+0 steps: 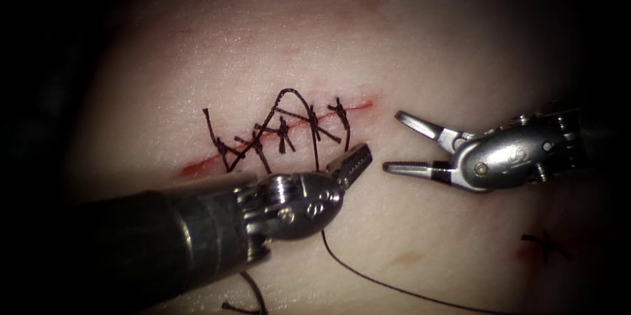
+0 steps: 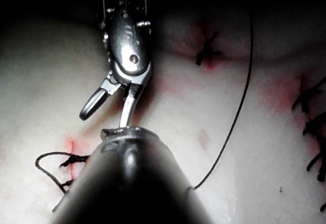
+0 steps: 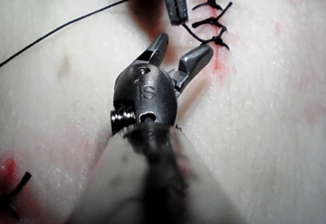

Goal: Wound Closure

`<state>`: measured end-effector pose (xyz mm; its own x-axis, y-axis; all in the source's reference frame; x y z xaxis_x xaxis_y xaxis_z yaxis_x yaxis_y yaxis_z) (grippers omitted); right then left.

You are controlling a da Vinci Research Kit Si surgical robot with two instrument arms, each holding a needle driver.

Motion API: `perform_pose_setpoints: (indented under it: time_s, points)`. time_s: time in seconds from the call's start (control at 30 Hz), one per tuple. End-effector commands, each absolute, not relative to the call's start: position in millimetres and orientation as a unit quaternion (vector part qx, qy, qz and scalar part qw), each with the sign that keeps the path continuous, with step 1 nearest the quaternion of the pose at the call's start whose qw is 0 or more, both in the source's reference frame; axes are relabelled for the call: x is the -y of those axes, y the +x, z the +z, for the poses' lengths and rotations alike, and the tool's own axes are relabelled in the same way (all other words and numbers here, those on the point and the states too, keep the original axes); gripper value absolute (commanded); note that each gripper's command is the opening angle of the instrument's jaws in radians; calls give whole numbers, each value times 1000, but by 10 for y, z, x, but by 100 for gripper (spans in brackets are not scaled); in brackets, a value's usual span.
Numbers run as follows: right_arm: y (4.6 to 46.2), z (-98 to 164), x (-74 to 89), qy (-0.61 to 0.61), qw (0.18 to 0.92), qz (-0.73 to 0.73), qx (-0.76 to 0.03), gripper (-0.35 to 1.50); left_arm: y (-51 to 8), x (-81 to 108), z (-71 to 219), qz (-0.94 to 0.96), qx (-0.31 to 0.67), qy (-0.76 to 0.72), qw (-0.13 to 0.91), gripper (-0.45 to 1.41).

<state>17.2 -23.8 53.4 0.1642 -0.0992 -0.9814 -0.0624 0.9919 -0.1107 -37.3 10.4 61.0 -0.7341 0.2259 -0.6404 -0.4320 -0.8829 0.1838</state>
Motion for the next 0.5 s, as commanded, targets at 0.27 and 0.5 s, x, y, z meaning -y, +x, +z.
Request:
perform_pose_setpoints:
  time_s: [0.27, 0.5]
  points:
    - [213, 550, 243, -67, 748, -41, -660, 64, -386, -104, 601, 918, -164, -316, 177, -28]
    - [222, 557, 246, -80, 742, -61, -663, 64, -385, -109, 600, 917, -166, -316, 178, -30]
